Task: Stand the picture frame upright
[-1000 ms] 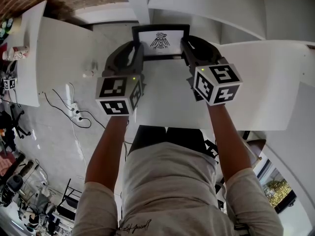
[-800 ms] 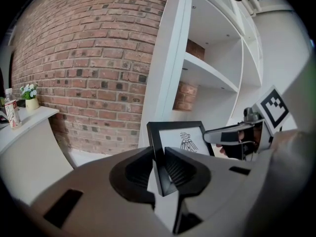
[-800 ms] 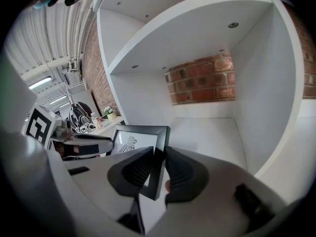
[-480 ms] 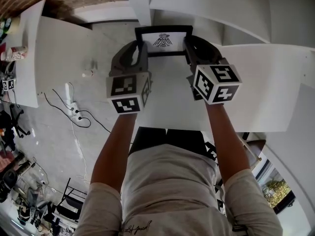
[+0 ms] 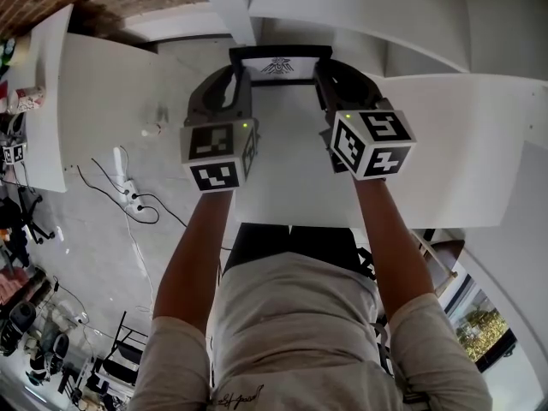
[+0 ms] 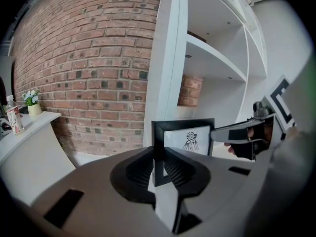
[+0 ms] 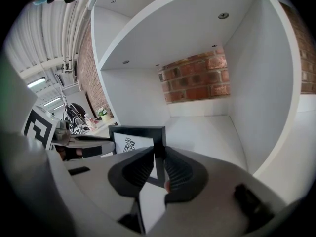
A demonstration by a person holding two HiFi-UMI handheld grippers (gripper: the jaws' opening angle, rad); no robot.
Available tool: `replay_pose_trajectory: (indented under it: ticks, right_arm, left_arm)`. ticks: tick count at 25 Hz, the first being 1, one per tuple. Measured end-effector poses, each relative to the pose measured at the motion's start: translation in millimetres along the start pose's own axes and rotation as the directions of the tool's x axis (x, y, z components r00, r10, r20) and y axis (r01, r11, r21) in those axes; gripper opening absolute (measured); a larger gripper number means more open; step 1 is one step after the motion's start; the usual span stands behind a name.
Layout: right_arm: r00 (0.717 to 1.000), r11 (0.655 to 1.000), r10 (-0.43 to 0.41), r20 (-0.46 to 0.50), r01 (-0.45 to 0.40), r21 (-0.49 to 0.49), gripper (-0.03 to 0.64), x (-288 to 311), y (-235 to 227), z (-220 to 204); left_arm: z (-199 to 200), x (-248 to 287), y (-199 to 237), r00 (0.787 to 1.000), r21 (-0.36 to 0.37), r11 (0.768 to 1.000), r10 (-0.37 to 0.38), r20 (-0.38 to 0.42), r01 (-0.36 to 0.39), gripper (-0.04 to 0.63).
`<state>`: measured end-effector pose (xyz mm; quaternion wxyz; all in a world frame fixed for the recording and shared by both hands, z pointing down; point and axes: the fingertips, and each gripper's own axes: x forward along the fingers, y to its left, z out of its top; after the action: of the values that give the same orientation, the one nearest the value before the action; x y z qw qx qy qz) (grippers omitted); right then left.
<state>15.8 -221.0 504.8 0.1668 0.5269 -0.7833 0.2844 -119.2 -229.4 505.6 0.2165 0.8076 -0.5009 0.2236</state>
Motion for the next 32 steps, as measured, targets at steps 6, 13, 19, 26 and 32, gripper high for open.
replay_pose_trajectory:
  ticks: [6, 13, 19, 26, 32]
  right_arm:
    - [1.000, 1.000, -0.004, -0.007, 0.004, -0.004, 0.081, 2, -5, 1]
    - [1.000, 1.000, -0.007, -0.009, 0.007, 0.000, 0.081, 3, -7, 0]
    - [1.000, 1.000, -0.011, -0.010, 0.011, 0.004, 0.081, 2, -8, 0]
    - [1.000, 1.000, -0.015, -0.014, 0.015, -0.004, 0.081, 3, -8, -1]
    - [1.000, 1.000, -0.018, -0.009, 0.018, -0.002, 0.081, 3, -9, -1]
  left_arm:
    - [0, 5, -2, 1.000, 0.004, 1.000, -0.002, -0.008, 0.002, 0.075]
    - [0, 8, -2, 1.000, 0.008, 1.000, -0.002, -0.012, 0.003, 0.074]
    - [0, 9, -4, 1.000, 0.004, 1.000, -0.006, -0.013, 0.006, 0.074]
    - [-2, 12, -3, 1.000, 0.002, 1.000, -0.011, -0.015, 0.011, 0.074]
    - [-1, 12, -3, 1.000, 0.004, 1.000, -0.015, -0.010, 0.015, 0.074]
